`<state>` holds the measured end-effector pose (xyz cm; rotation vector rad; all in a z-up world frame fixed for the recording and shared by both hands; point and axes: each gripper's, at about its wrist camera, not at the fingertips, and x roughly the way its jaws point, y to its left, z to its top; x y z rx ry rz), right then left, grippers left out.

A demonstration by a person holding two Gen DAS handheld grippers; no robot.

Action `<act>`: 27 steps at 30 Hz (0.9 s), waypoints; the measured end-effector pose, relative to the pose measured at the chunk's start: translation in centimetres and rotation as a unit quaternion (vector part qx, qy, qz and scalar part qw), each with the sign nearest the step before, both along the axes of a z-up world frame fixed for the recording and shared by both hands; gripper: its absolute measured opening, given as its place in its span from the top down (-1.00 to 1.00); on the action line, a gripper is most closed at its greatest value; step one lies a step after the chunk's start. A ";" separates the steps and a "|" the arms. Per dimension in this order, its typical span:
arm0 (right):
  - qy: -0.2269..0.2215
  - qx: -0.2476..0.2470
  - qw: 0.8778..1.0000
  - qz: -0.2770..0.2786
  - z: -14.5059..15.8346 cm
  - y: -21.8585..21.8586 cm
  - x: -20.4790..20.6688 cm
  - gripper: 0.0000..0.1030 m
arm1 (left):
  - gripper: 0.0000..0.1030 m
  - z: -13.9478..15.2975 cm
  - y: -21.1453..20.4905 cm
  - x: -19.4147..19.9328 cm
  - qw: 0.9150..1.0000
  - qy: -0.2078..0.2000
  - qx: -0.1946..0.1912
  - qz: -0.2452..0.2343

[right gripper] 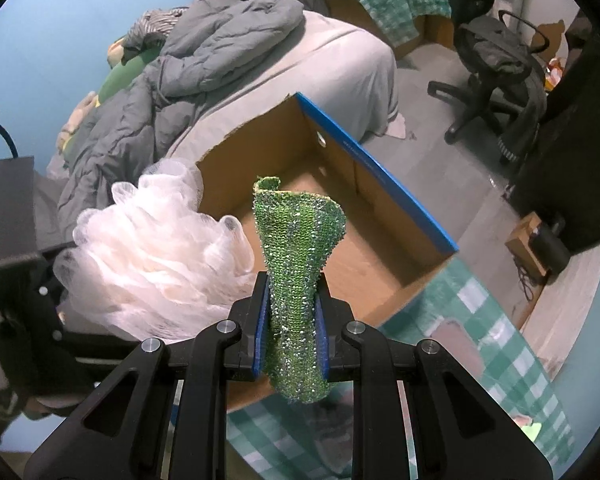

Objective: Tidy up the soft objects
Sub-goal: 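Carry the bath puff and green scrubber with both tools over the cardboard box, then open both tools to drop the puff and scrubber into the box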

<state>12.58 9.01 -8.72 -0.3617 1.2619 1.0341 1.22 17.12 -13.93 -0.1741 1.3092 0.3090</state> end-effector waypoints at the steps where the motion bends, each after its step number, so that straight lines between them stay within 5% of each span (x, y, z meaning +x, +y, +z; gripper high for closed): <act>1: 0.004 0.000 1.000 0.001 -0.3 0.2 0.1 0.63 | -0.20 -0.3 0.1 0.1 1.000 0.004 0.001 0.002; 8: 0.003 -0.014 1.000 0.001 -1.3 1.8 0.3 0.41 | -0.46 -0.8 0.5 0.4 1.000 0.016 -0.022 0.008; 12: -0.008 -0.005 1.000 -0.006 -0.8 1.6 0.3 -0.12 | -0.57 -0.1 0.3 0.2 0.999 0.011 -0.027 0.013; 27: -0.019 0.012 0.999 -0.032 1.4 -0.6 0.8 -0.19 | -0.67 2.9 0.0 -1.0 0.999 -0.020 -0.016 0.024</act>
